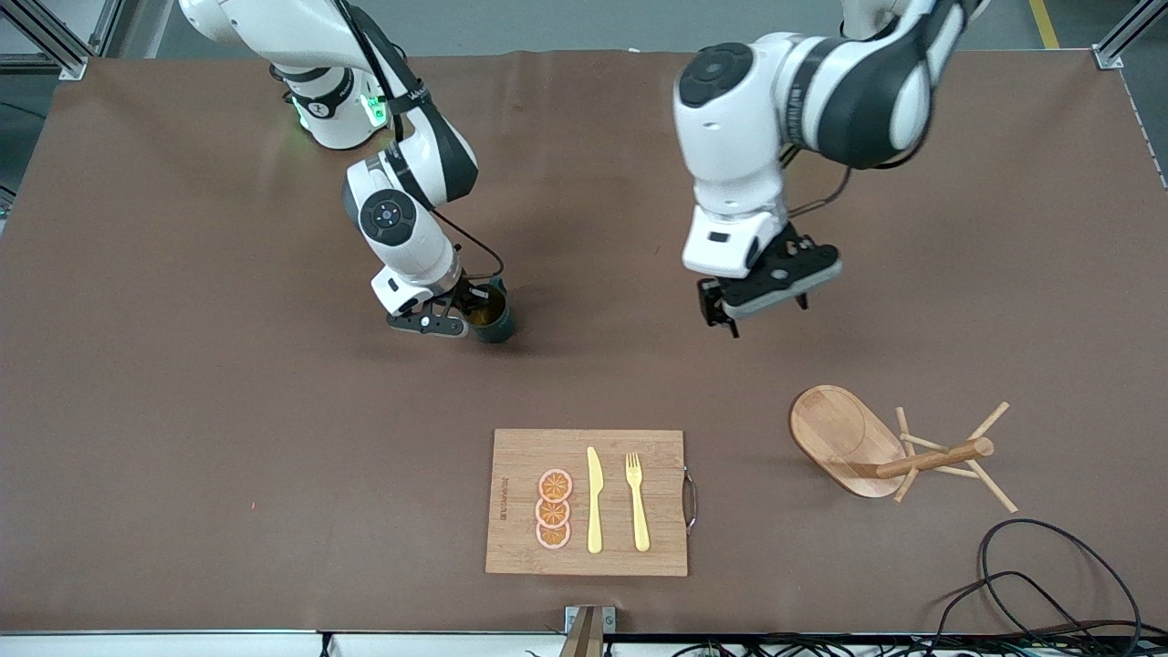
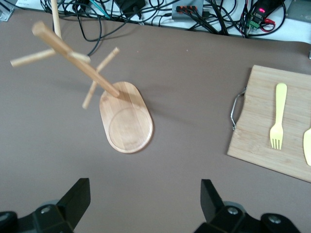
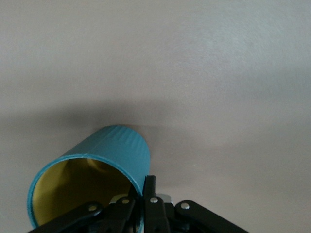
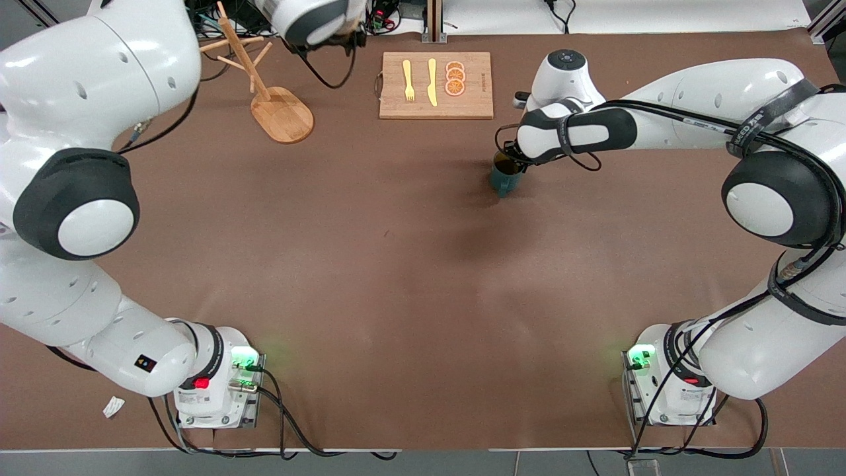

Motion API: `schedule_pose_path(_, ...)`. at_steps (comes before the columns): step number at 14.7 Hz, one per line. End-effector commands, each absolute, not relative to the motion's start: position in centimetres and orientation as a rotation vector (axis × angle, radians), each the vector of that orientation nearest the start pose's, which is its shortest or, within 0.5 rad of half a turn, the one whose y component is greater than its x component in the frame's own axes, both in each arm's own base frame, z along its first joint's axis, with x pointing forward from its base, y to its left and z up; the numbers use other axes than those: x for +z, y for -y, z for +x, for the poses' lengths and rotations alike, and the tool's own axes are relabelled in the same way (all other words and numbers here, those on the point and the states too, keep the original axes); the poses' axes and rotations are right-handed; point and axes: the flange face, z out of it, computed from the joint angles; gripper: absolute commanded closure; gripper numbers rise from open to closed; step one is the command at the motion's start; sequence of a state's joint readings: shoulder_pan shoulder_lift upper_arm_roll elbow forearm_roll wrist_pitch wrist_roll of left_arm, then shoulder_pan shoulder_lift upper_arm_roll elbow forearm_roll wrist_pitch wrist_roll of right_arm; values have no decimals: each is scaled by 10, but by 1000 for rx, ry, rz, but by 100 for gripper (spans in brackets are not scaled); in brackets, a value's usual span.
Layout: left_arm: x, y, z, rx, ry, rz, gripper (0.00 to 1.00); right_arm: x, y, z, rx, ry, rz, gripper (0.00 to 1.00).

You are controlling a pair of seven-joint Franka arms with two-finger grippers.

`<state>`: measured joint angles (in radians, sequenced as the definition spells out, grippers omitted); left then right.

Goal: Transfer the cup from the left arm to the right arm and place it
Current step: 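Grasp the mug rim with the right gripper while the left gripper withdraws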

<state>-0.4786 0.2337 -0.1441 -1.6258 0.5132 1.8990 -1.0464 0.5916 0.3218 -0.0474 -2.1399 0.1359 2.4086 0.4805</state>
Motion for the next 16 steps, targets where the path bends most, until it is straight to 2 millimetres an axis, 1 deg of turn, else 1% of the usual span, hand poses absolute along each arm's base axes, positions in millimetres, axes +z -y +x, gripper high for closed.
schedule_pose_path(1,527,310,569,-452,347,-2842,0,279,-258,501,132,251,-3062,100)
schedule_pose_path(2,535,297,576,-428,338,-2861,0,283,-244,505,138,371,-3046,100)
schedule_pose_path(3,546,280,584,-403,337,-2878,0,286,-230,511,142,504,-3022,100)
schedule_pose_path(5,564,254,594,-349,355,-2928,0,293,-197,523,115,676,-2981,100)
schedule_pose_path(7,571,231,598,-249,354,-2998,0,294,-163,532,125,914,-2936,100)
schedule_pose_path(8,573,211,601,-201,349,-3024,0,295,-149,536,122,1017,-2922,100)
schedule_pose_path(9,586,189,598,-162,336,-3052,0,296,-135,540,119,1126,-2911,100)
schedule_pose_path(10,594,173,595,-122,313,-3095,0,297,-125,543,124,1229,-2896,100)
schedule_pose_path(12,604,128,589,-7,263,-3153,0,296,-96,549,132,1342,-2856,100)
schedule_pose_path(14,613,99,579,66,144,-3155,0,294,-69,555,124,1465,-2789,100)
schedule_pose_path(15,620,90,574,69,107,-3154,0,294,-58,557,101,1536,-2755,100)
schedule_pose_path(16,623,71,569,75,94,-3151,0,294,-49,560,84,1633,-2701,100)
